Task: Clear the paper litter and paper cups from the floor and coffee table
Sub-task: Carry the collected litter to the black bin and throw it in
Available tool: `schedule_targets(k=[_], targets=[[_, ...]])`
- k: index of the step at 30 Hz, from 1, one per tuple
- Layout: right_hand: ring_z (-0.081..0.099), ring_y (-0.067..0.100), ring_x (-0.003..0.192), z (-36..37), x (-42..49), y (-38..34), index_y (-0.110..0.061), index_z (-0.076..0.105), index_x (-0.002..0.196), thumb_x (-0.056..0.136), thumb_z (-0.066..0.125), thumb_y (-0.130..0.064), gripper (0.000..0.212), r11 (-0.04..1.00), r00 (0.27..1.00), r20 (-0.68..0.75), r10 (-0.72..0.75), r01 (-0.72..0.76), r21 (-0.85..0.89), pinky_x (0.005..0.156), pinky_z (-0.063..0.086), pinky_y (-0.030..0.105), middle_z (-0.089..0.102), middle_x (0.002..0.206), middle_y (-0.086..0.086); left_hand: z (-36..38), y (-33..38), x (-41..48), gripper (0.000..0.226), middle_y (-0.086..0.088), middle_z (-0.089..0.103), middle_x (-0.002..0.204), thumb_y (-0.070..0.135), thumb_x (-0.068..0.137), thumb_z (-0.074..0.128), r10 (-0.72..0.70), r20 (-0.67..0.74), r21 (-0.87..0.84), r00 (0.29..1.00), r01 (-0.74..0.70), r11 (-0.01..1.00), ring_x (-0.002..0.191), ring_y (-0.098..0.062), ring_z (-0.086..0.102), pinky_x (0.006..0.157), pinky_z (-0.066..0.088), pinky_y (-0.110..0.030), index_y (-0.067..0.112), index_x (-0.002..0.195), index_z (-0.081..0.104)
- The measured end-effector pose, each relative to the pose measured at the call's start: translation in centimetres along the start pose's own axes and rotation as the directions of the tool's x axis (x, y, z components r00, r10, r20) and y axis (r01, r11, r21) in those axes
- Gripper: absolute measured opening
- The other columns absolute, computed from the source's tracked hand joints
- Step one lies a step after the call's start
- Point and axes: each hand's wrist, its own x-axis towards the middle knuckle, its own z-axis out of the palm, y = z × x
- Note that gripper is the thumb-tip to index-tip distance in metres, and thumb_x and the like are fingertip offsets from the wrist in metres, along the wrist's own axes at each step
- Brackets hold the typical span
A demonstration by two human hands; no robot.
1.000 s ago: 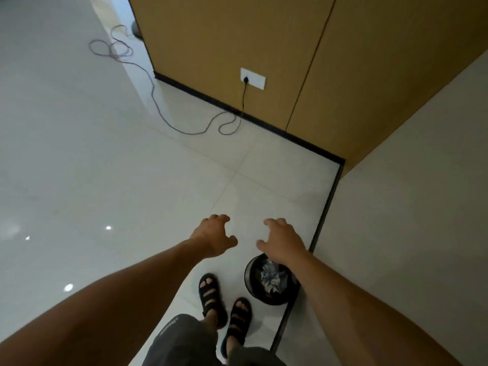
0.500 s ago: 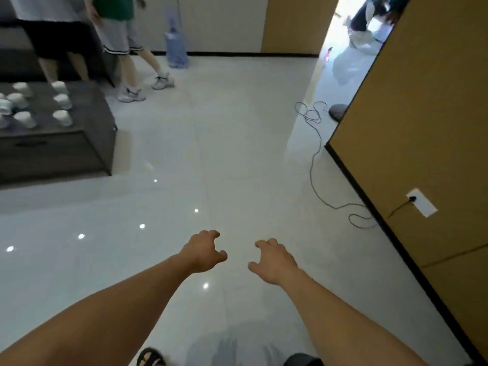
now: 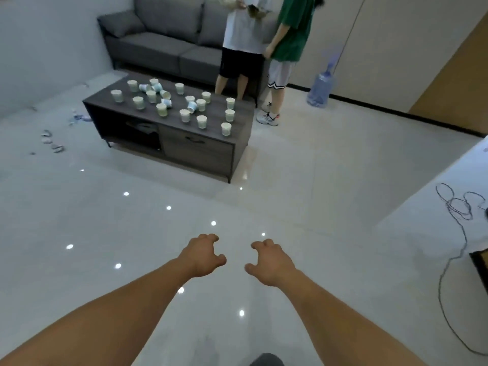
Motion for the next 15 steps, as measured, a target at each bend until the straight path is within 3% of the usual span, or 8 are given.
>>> schedule_targets(k=[8,15], targets=[[0.034,0.025,0.134,-4.6,15.9,-9.5,-0.022,0.028,0.151,0.091,0.055,-0.049,0.070,0.966,0.976,0.094,-0.198,0.211,-0.148,0.104,0.040,0.037,0.031,0.149,0.005,-10.1,-8.4,8.4,0.071,-0.004,0.037,0.146,0.044,0.086,0.059,-0.220,-0.116,-0.099,0.969,0.210,0.973,0.131,-0.024,0.038,0.102,0.041,-0.035,0.020,0.147,0.032],[0.036,0.024,0.132,-9.8,28.3,-21.4,-0.022,0.029,0.150,0.091,0.055,-0.048,0.069,0.873,0.896,0.136,-0.422,0.443,-0.207,0.102,0.042,0.038,0.033,0.147,0.004,-20.1,-14.8,12.8,0.068,-0.004,0.037,0.147,0.042,0.086,0.058,-0.428,-0.267,-0.226,0.863,0.376,0.899,0.132,-0.024,0.038,0.101,0.041,-0.035,0.018,0.145,0.034]])
